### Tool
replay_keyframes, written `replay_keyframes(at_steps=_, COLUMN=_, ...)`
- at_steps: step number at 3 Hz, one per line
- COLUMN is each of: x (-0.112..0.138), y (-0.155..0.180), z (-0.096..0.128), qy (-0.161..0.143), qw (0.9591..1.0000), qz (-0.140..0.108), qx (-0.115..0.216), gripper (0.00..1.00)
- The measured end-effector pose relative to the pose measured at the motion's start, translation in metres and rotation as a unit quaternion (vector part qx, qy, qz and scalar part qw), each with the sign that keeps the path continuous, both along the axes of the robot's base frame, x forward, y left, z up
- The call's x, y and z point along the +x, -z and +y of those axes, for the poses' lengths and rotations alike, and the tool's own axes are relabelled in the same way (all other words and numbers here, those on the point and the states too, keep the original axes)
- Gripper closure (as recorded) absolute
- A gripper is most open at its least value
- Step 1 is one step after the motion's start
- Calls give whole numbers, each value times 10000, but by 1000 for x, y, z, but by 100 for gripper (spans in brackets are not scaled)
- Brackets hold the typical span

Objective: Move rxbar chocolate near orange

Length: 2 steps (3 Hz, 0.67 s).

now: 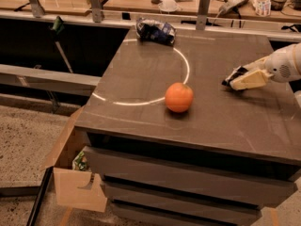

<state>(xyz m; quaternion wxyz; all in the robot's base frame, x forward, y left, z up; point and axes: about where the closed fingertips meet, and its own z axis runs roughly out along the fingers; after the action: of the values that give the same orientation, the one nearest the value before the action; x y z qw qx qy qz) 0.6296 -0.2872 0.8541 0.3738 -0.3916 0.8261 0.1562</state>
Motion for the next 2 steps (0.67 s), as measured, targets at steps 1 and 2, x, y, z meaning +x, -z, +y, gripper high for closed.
replay_keyframes(at_steps=1, x=4, y=3, z=0, qy=46, qw=10000, qz=26, qx=-1, gripper=100)
replay_keyframes(at_steps=2, x=-6, y=-4, z=6, qy=-160, qw=9999, qz=-44, qx=36, gripper=100)
